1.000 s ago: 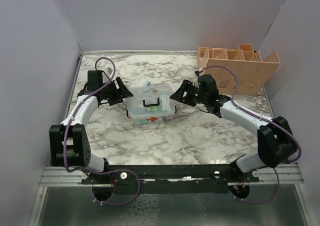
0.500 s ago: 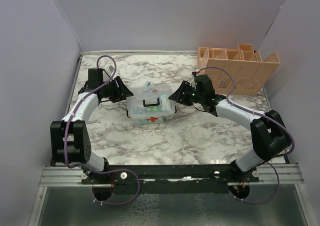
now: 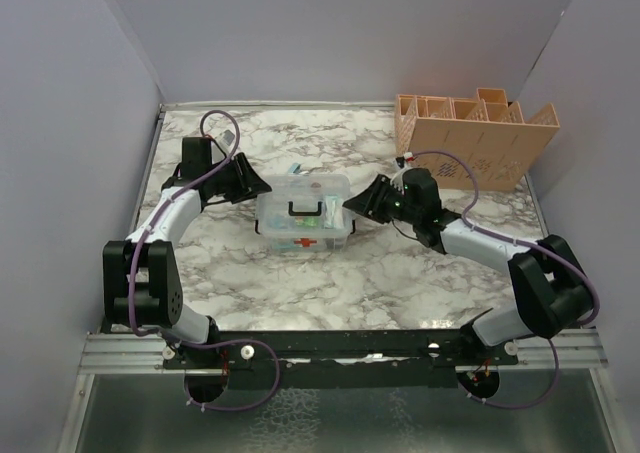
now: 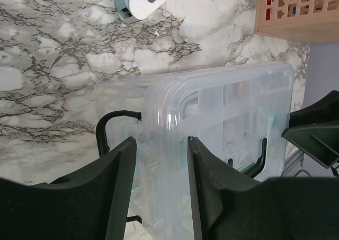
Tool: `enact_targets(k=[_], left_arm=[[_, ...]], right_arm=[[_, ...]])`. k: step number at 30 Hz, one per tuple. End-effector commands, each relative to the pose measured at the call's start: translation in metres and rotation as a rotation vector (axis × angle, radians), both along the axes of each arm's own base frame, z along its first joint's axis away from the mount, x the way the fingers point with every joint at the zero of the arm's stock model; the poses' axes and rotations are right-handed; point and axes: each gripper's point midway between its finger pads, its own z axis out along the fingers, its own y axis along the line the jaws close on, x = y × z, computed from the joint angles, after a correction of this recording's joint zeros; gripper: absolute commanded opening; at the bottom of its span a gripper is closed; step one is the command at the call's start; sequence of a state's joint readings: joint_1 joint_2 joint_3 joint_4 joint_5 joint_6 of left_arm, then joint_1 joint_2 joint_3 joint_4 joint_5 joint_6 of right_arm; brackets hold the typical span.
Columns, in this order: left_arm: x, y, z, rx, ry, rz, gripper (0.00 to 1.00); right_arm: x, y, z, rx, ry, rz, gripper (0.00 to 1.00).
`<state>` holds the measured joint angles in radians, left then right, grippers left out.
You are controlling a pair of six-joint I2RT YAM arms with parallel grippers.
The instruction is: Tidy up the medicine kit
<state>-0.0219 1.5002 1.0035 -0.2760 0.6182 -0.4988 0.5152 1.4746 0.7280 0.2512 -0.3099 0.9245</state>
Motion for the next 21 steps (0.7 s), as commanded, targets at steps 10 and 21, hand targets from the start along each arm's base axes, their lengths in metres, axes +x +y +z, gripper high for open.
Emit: enact_targets(k=[10,21], left_arm=[[-0.011,0.012,-0.012,0.158,0.043,-0.001,0.69],[0.009,0.025,0.071,0.277,-0.215,-0.004,0.92]], right_arm=[[-0.001,-0.023,-0.004,-0.08,0.056,-0.084,0.56],[0.0,-0.028,0.027,0.082,0.015,-0.081,0.89]])
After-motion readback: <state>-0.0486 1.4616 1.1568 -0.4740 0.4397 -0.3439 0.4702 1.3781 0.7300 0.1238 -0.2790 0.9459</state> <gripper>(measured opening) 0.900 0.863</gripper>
